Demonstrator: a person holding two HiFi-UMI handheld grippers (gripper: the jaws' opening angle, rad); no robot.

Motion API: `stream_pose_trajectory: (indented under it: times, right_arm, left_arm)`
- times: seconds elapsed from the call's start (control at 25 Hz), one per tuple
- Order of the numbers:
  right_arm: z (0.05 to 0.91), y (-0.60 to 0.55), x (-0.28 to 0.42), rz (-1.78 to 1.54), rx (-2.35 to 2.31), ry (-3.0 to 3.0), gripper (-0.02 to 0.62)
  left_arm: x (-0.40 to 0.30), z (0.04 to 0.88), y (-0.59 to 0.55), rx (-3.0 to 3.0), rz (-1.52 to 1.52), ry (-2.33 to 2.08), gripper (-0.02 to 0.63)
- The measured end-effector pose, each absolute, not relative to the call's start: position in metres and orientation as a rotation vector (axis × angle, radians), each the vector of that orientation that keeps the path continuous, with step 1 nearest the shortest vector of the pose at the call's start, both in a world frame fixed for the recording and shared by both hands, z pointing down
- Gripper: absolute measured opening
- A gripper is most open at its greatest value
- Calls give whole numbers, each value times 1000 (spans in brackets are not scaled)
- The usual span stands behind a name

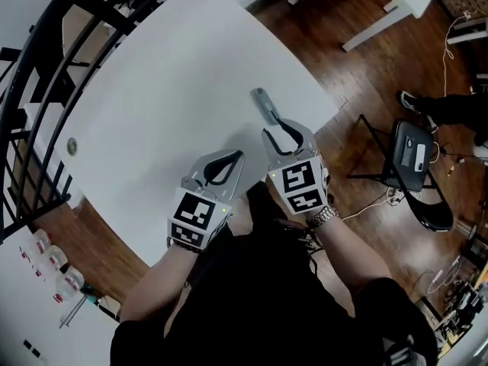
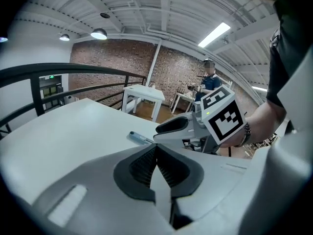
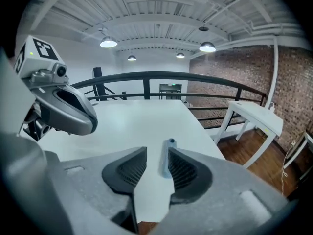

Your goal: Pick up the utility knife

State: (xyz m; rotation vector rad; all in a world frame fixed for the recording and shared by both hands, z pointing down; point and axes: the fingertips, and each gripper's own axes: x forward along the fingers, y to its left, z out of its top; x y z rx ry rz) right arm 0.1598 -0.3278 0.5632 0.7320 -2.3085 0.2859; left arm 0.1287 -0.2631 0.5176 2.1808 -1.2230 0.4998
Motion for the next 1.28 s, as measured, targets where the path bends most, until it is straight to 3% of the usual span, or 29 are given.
stream_pose_trajectory:
  times: [0.24,0.56,0.76,1.28]
  right_arm:
    - [611,-358,160,300,672,-2227,162]
    - [635,-363,154,327,610,-2197,164]
    - [634,-362,154,347,589,-2201,135]
    - [583,-350,144,310,552,-2330,130]
  left_arm:
    - [126,538,-283,2102,534,-1251,17]
    - [118,548,-285,2031,553,-1286,17]
    - [120,547,-287,2028,566,-1293,17]
    - [120,512,-285,2052,566,-1395,17]
